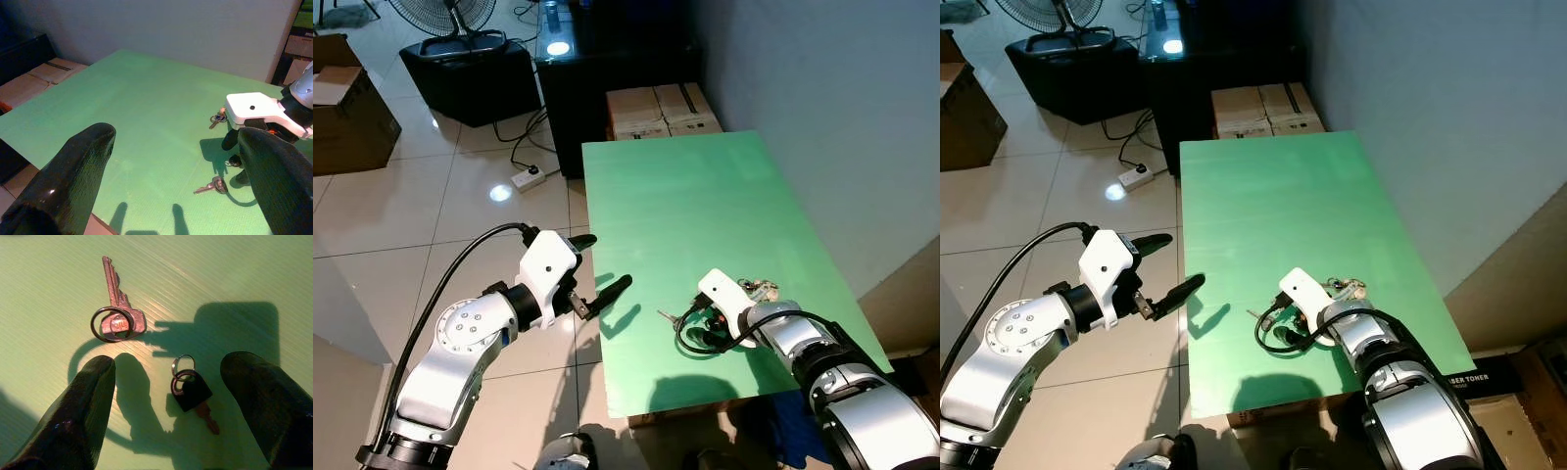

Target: Hang keys on a hook

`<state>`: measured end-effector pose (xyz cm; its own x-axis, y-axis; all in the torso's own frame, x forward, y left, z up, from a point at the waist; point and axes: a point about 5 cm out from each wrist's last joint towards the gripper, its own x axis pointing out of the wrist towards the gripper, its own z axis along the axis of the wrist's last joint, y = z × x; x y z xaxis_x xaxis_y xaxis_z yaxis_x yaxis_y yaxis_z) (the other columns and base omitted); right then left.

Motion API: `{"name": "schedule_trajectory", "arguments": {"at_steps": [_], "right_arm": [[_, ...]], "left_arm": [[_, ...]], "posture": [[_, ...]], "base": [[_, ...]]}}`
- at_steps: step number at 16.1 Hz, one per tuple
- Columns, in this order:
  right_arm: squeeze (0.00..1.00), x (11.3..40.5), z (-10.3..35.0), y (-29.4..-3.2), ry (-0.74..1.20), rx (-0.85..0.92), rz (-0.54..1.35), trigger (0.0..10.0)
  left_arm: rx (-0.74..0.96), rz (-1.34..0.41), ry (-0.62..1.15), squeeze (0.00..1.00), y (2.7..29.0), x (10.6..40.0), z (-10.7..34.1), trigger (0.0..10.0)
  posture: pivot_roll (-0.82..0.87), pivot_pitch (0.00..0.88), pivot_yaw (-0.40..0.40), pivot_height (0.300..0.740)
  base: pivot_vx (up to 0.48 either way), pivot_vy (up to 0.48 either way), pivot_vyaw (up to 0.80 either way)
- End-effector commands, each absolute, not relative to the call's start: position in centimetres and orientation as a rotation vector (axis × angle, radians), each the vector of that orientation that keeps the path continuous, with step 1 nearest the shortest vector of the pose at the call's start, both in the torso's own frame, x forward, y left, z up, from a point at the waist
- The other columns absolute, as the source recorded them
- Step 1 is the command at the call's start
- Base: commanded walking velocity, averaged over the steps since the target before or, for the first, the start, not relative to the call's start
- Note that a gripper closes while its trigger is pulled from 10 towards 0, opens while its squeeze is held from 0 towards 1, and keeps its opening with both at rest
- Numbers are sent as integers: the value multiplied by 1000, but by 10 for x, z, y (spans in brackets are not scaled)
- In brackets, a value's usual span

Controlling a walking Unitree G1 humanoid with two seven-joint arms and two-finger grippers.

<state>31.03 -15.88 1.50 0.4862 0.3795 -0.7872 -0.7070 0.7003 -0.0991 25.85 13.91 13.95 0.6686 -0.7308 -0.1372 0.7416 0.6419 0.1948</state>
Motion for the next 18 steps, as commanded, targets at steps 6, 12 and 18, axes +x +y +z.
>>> {"name": "schedule_trajectory", "arguments": {"at_steps": [6,12,18], "right_arm": [[0,318,21,-158,780,-546,679,3608],[0,318,20,-159,778,-553,657,10000],[0,321,23,-160,759,-551,633,0]], "left_arm": [[259,-843,46,0,139,255,143,10000],[258,-844,48,0,139,254,145,10000],[244,-869,75,0,137,250,143,10000]], "posture": [[23,164,37,740],[39,177,38,740],[39,175,37,740]], "base": [[0,0,0],[0,0,0],[0,0,0]]}}
